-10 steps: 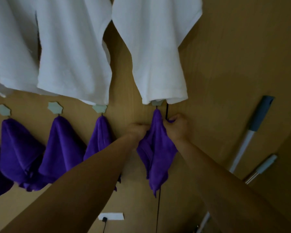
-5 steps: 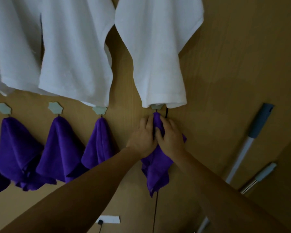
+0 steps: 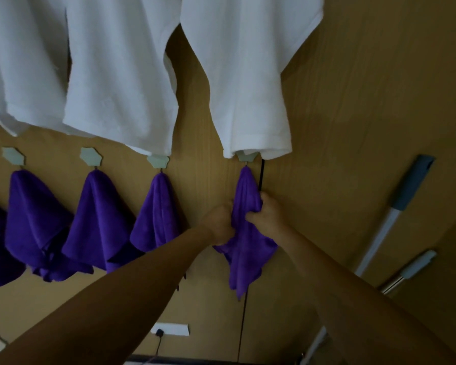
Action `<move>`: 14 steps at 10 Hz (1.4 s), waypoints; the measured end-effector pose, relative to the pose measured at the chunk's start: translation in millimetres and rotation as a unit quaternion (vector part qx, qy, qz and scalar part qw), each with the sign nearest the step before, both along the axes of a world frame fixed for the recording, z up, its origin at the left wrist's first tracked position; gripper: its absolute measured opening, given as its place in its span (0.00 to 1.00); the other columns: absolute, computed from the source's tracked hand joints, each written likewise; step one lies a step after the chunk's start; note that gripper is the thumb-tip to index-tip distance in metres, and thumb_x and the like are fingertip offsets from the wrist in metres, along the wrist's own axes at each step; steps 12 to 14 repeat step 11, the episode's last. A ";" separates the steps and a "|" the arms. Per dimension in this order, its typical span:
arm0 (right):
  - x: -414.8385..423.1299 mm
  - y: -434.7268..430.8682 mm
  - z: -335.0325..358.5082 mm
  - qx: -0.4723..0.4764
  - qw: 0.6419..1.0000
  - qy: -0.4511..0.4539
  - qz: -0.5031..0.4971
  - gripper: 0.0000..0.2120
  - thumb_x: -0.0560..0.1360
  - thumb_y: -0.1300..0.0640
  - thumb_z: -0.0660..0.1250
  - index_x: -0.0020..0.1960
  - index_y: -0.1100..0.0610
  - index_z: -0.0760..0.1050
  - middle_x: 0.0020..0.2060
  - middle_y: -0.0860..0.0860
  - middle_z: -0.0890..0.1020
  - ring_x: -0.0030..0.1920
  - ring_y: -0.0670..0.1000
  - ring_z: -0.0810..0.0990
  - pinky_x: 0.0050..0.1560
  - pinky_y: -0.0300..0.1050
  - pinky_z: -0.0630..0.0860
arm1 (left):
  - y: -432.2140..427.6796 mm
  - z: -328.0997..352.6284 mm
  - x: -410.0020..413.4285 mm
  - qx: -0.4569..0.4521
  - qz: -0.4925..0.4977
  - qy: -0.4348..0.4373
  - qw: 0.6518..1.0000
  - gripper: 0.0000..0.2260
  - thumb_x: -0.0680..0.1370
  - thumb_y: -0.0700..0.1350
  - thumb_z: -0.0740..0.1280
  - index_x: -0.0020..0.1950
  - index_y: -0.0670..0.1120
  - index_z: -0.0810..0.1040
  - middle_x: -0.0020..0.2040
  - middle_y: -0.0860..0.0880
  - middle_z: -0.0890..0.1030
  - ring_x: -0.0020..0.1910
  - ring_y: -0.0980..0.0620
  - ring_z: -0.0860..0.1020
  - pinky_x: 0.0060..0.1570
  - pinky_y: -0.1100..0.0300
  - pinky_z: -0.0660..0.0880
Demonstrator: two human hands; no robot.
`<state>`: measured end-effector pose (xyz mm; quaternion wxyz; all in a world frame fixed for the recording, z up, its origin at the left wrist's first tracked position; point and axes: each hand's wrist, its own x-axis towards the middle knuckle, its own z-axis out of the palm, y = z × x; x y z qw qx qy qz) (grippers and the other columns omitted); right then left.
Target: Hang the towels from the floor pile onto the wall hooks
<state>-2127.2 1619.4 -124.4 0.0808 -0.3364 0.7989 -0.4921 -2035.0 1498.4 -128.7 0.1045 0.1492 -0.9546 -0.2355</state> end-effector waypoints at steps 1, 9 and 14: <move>-6.5 15.0 -2.3 -0.039 0.999 -0.002 0.010 0.16 0.72 0.68 0.65 0.57 0.56 0.76 0.45 0.52 0.81 0.46 0.51 0.80 0.48 0.45 0.78 | -12.2 -2.0 12.2 0.110 0.003 0.050 0.993 0.11 0.71 0.31 0.62 0.49 0.40 0.78 0.43 0.47 0.81 0.45 0.48 0.79 0.39 0.65 0.71; 9.5 40.3 -48.2 0.068 0.994 -0.030 -0.083 0.38 0.62 0.58 0.76 0.70 0.57 0.66 0.62 0.54 0.76 0.59 0.55 0.77 0.58 0.53 0.76 | 6.0 -24.0 3.3 0.139 0.078 0.097 0.983 0.32 0.71 0.46 0.72 0.70 0.42 0.63 0.56 0.49 0.73 0.55 0.48 0.75 0.47 0.59 0.71; 60.1 34.4 -21.0 0.064 0.990 0.051 -0.112 0.37 0.68 0.56 0.72 0.73 0.58 0.62 0.67 0.57 0.70 0.66 0.58 0.70 0.65 0.56 0.70 | 2.7 -14.0 48.6 0.037 0.049 0.043 0.997 0.36 0.71 0.49 0.71 0.74 0.45 0.60 0.69 0.43 0.68 0.67 0.43 0.68 0.63 0.53 0.68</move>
